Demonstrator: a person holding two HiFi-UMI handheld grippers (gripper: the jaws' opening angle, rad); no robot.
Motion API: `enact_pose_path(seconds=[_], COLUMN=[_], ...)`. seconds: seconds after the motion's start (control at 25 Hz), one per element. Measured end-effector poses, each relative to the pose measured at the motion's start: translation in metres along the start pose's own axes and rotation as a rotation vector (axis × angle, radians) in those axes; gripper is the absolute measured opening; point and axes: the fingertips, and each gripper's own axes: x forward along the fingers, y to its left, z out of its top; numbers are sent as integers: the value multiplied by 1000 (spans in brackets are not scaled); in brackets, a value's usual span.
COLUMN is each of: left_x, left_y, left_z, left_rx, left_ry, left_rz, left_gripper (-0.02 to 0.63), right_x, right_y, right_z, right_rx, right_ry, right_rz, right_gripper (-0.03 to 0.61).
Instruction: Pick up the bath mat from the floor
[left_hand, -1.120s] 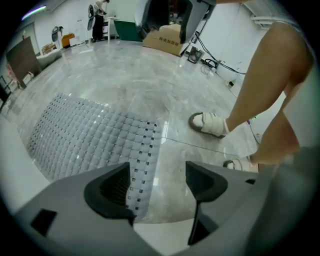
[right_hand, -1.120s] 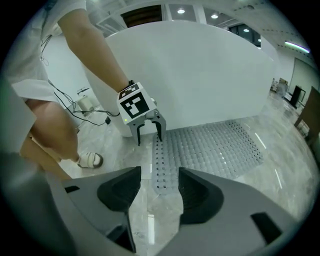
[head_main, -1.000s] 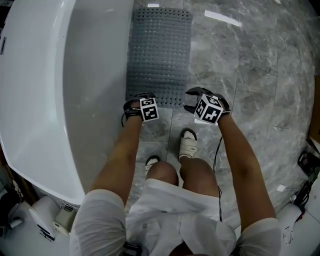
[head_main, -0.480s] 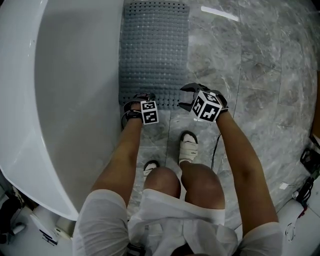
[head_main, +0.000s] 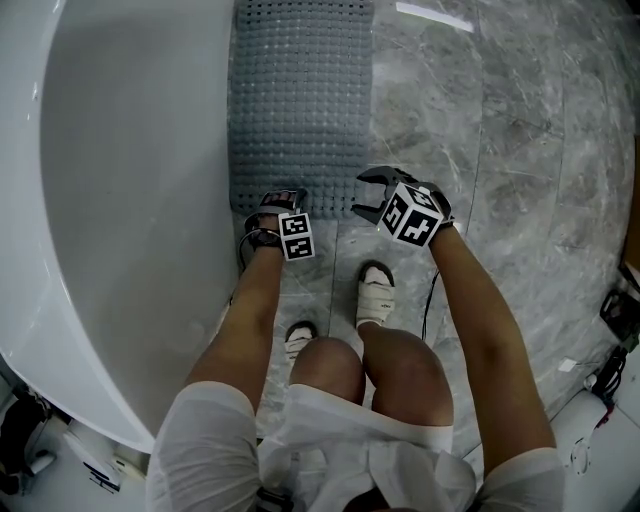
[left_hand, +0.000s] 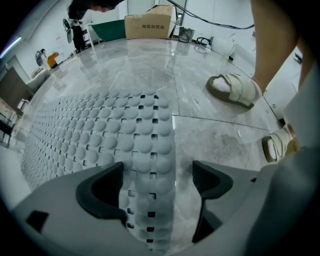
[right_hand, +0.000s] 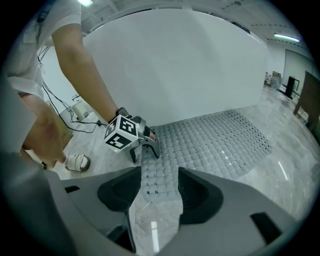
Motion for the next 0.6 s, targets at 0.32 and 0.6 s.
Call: enact_pose_path(seconds=[0.32,0.6], left_x=[-6,-17], left_y=[24,38], left_z=[1,3], left_rx=[-22,-144], left_ry=[-14,1], left_rz=[1,-69], left_gripper=[257,93], right_x=[3,-2], right_y=[-7,-7], right_z=[1,-2], right_rx=[21,25], right_ry=[-8,-4], right_rz=[-16,-15], right_gripper=[238,235])
